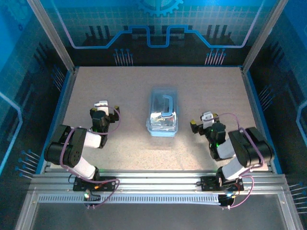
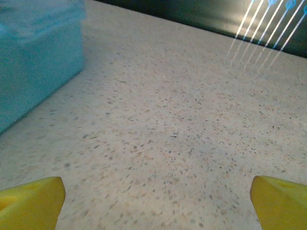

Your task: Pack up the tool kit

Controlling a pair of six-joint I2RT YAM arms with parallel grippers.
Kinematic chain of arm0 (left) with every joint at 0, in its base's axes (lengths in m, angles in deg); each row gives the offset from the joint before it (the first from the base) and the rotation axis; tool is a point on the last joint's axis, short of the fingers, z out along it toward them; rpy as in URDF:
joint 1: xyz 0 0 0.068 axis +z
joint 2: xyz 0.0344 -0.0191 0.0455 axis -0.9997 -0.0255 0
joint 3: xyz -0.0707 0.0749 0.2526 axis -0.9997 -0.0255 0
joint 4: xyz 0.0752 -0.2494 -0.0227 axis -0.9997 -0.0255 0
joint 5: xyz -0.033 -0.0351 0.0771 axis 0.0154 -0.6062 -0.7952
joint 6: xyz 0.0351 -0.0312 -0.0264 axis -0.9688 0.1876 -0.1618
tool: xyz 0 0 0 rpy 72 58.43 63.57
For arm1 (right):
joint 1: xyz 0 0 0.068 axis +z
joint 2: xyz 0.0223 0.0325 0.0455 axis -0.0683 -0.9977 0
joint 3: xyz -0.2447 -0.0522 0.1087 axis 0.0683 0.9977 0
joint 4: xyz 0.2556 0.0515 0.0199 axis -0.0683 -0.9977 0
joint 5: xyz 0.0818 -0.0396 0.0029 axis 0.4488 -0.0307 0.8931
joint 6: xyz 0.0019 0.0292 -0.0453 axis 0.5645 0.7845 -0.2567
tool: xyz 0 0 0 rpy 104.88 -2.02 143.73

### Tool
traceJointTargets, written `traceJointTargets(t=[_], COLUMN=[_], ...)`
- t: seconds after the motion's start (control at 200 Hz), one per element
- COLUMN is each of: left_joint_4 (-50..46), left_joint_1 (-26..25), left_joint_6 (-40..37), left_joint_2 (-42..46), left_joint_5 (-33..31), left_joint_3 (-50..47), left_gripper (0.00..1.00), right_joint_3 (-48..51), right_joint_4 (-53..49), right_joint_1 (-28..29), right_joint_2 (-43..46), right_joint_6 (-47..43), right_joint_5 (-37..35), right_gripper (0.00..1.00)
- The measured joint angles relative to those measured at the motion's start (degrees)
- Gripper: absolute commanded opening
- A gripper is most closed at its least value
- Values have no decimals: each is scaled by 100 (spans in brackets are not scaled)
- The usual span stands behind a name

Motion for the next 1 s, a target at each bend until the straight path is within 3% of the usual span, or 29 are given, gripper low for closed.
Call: traceJointTargets(t=[0.155, 0.37, 0.555, 1.001], left_joint_4=[-2, -7, -44, -46], left_joint_1=[4, 7, 4, 24], left_joint_6=[0, 0, 0, 0], left_joint_2=[0, 0, 0, 0], left_joint_5=[0, 0, 0, 2], left_joint_3=[0, 2, 2, 7], left_gripper=[99, 99, 99, 99], right_joint_3=[-730, -1399, -1399, -1399], right_joint_4=[-468, -1335, -1659, -1856], right_joint_1=[-138, -957, -953, -811], right_joint_2=[144, 197, 197, 197], right_joint_6=[74, 492, 597, 601], right_joint_5=[166, 973, 1235, 1036], right_gripper=[100, 100, 100, 100])
